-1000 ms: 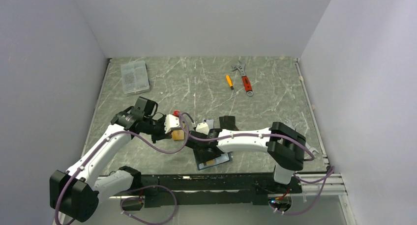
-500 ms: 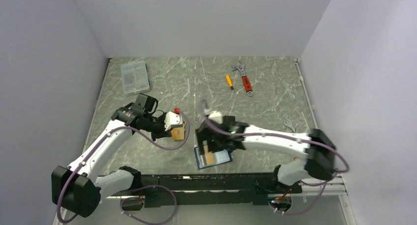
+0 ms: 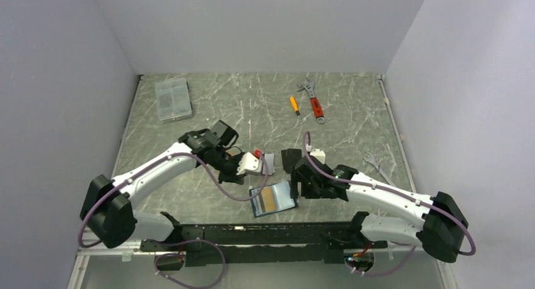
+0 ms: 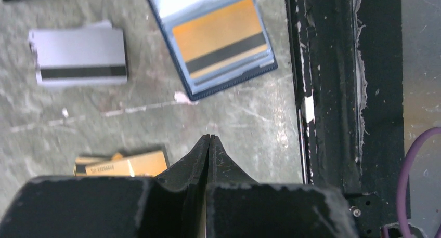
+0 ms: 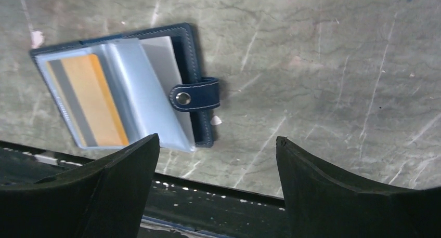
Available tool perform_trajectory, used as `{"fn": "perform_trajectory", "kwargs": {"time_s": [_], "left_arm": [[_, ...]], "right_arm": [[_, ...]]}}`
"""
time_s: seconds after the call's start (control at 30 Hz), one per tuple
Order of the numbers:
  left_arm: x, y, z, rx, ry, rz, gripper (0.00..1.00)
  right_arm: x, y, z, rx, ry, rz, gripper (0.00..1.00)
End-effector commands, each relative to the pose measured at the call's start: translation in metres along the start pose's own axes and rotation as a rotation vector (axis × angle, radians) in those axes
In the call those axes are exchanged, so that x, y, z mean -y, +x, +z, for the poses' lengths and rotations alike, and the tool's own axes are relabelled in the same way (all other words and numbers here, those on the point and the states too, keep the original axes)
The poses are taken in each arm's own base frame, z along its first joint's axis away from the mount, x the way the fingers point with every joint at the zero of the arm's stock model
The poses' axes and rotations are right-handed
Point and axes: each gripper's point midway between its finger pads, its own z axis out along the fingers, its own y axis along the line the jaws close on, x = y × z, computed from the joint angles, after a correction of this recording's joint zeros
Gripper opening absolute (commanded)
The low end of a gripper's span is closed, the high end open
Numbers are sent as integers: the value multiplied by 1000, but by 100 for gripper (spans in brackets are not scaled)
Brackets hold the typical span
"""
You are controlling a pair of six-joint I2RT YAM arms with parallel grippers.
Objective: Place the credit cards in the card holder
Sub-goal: Close the card holder at the center of the board.
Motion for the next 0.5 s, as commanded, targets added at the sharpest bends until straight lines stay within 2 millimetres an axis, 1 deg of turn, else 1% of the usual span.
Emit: {"fn": "perform_trajectory", "kwargs": {"time_s": [0.0, 0.1, 0.2, 0.33, 0.47], "left_arm": [[-2, -38, 20, 45, 62, 95, 6], [1, -38, 38, 14, 107, 117, 6], [8, -30, 50, -14, 135, 126, 5], [16, -23, 55, -15, 140, 138, 5], [22, -17, 54, -34, 150, 147, 5]], "right_arm": [[-1, 8, 12, -7, -24, -9, 84], [-8, 17, 22, -6, -41, -26, 84], [-13, 17, 29, 12, -14, -60, 83], [-9, 6, 35, 74, 66, -87, 81], [-1, -11, 35, 159, 120, -72, 70]]}}
